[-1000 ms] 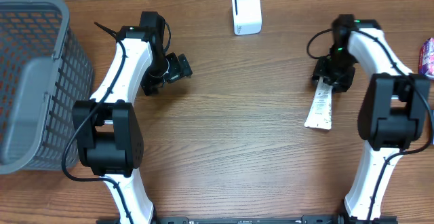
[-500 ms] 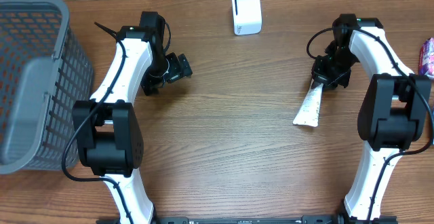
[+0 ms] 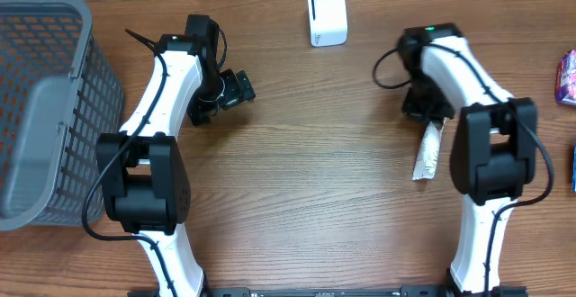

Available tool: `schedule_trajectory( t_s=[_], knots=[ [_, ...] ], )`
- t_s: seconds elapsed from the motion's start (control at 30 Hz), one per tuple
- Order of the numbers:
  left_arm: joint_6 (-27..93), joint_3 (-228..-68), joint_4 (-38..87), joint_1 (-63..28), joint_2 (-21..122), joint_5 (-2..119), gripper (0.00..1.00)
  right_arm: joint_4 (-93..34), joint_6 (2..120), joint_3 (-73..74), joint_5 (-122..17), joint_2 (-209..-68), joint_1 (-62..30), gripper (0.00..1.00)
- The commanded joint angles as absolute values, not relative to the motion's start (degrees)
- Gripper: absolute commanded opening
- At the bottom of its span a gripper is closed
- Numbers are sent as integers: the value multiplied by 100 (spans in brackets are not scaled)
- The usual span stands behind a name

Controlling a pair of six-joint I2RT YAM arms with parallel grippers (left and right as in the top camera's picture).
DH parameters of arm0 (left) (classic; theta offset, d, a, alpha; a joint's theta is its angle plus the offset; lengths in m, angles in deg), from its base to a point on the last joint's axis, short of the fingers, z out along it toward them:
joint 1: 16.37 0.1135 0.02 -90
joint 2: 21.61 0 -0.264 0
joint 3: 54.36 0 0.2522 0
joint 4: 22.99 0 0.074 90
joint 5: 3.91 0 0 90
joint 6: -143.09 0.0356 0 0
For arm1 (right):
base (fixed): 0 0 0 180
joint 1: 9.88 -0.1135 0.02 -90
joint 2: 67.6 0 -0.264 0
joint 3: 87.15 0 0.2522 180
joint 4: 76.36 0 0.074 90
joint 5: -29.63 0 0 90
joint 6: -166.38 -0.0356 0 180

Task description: Scan the item barcode

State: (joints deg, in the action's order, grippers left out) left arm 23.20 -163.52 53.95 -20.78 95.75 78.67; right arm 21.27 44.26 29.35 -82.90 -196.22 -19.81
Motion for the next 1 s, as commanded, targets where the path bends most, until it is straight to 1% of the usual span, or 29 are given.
schedule_trajectory(
  t_s=[0.0,0.17,0.23,0.3,0.4,0.43,0.47,0.53,0.67,0.7,0.73,0.83,0.97],
  knots=[
    [2331,-16385,5377,-2088,9604,7924,100,1913,3539,2802,-9594,-19346,-2331,6],
    [2331,-16385,5379,-2088,9604,7922,100,1686,3404,2537,-9625,-19683,-2661,8],
    [2329,-16385,5377,-2088,9604,7922,100,1697,3285,2524,-9494,-19871,-2812,18],
    [2329,-16385,5375,-2088,9604,7922,100,1686,3285,2524,-9232,-19932,-2934,22],
    [2329,-16385,5370,-2088,9604,7922,100,1631,3288,2555,-8862,-19930,-3144,25],
    [2329,-16385,5368,-2088,9604,7922,100,1633,3292,2596,-8764,-19930,-3214,29],
    [2329,-16385,5364,-2088,9604,7922,99,1633,3294,2640,-8666,-19930,-3293,34],
    [2329,-16385,5357,-2088,9604,7920,100,1657,3307,2745,-8563,-19930,-3430,40],
    [2329,-16385,5364,-2088,9604,7920,100,1834,3312,3119,-8419,-19930,-3597,44],
    [2329,-16385,5364,-2088,9604,7920,100,1876,3323,3226,-8357,-19930,-3618,50],
    [2329,-16385,5364,-2088,9604,7920,100,1909,3379,3350,-8252,-19930,-3636,54],
    [2329,-16385,5364,-2088,9604,7920,100,1885,3744,3700,-7599,-19930,-3640,55],
    [2329,-16385,5364,-2088,9604,7920,100,1732,3784,3941,-6836,-19930,-3647,56]
  ],
)
